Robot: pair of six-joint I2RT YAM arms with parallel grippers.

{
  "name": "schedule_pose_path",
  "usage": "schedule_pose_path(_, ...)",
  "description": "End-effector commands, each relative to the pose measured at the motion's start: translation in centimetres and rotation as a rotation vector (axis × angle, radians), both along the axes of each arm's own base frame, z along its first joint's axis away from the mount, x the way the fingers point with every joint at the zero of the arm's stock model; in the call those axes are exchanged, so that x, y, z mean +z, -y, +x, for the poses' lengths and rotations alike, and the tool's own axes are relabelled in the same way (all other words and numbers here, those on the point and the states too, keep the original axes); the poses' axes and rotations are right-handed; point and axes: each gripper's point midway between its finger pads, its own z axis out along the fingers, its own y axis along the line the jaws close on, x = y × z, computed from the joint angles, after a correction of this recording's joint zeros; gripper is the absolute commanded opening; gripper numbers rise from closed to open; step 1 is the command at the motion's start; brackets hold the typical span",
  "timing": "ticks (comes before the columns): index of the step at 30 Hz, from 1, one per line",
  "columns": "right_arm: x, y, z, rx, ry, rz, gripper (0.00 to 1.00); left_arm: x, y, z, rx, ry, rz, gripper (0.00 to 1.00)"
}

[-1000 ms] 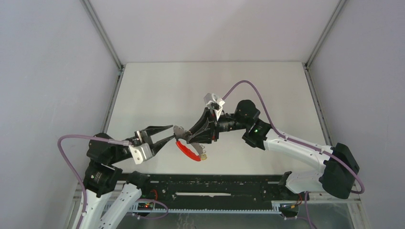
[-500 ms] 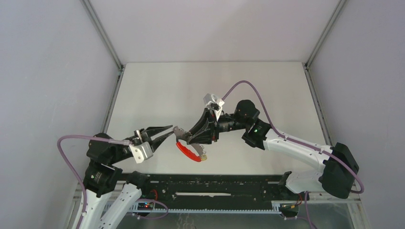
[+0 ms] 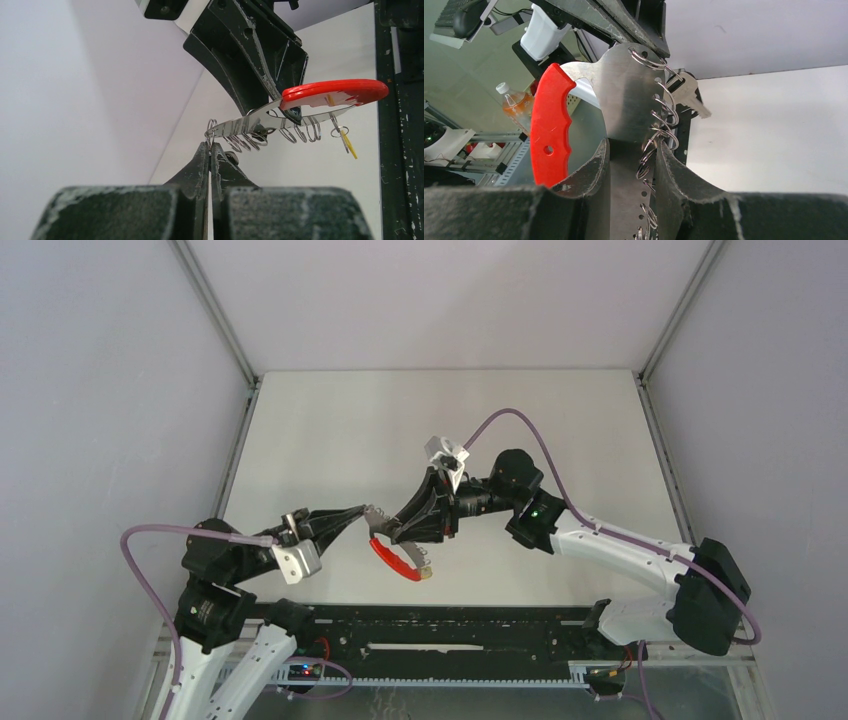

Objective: Put the keys on the keyring

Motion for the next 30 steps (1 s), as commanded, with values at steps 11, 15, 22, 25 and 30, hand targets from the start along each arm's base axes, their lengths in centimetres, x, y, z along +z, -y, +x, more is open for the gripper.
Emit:
schedule_pose_path(11, 1.9, 0.1, 0.3, -0.005, 0.067, 0.038, 0.3, 2.2, -0.1, 0.1, 0.02, 0.019, -0.079, 0.0)
schedule_pose_path(15, 1.7, 0.5, 0.4, -0.027, 0.111, 0.022, 0.5, 2.3, -0.3, -0.2, 0.018, 0.054, -0.051, 0.0)
schedule_pose_path(22, 1.2, 1.3, 1.6, -0.098, 0.215, -0.09, 0.71, 0.9, -0.5, -0.2, -0.013, 0.21, 0.174, 0.0)
schedule_pose_path(25, 0.8, 2.1, 2.8, -0.17, 0.275, -0.152, 0.88, -0.3, -0.7, -0.3, -0.036, 0.19, 0.272, 0.0)
schedule_pose_path(30, 2.1, 3.1, 4.7, -0.278, 0.338, -0.186, 1.0, -3.0, -1.2, -0.9, -0.084, 0.12, 0.433, 0.0)
